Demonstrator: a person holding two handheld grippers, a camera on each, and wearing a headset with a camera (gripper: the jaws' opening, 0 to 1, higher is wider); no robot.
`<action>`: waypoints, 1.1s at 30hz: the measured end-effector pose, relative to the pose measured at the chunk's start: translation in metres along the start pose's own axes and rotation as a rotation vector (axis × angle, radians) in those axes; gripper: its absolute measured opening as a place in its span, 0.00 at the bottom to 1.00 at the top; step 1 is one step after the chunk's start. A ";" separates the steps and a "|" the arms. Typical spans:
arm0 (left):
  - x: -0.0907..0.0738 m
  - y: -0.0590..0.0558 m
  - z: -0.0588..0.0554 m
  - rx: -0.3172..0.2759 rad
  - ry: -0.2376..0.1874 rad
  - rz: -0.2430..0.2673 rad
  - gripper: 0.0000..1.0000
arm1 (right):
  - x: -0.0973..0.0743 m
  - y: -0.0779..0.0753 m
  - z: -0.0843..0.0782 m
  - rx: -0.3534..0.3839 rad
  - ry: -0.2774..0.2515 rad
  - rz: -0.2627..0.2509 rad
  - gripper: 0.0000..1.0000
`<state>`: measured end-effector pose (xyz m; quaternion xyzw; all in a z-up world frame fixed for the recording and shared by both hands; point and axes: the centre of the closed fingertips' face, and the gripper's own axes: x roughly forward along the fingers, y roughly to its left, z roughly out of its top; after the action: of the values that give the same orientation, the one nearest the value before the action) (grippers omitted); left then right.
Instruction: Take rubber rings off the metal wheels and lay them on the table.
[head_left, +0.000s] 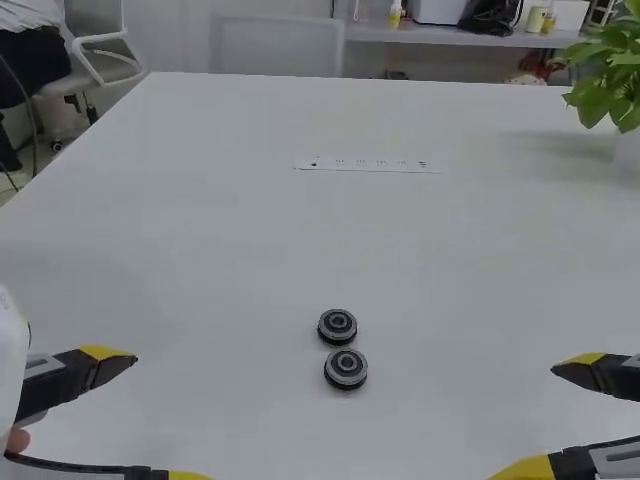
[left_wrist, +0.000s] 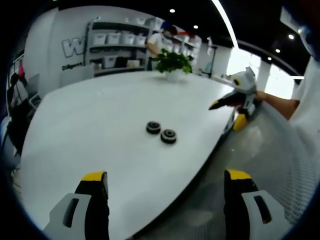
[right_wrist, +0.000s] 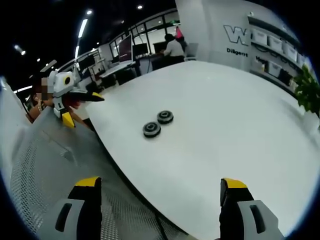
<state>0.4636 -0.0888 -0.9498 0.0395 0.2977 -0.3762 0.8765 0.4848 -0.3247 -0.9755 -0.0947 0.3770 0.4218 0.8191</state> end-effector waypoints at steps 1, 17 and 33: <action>0.000 0.000 0.000 0.000 0.000 0.000 0.98 | 0.000 0.000 0.000 0.000 -0.001 0.000 0.99; -0.004 0.004 0.014 0.079 -0.032 0.015 0.96 | -0.005 -0.007 0.011 0.031 -0.056 -0.026 0.99; -0.015 0.030 0.028 0.098 -0.049 0.052 0.97 | -0.014 -0.013 0.033 0.020 -0.100 -0.046 0.99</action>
<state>0.4896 -0.0656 -0.9230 0.0811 0.2561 -0.3682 0.8901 0.5074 -0.3253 -0.9447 -0.0741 0.3376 0.4033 0.8473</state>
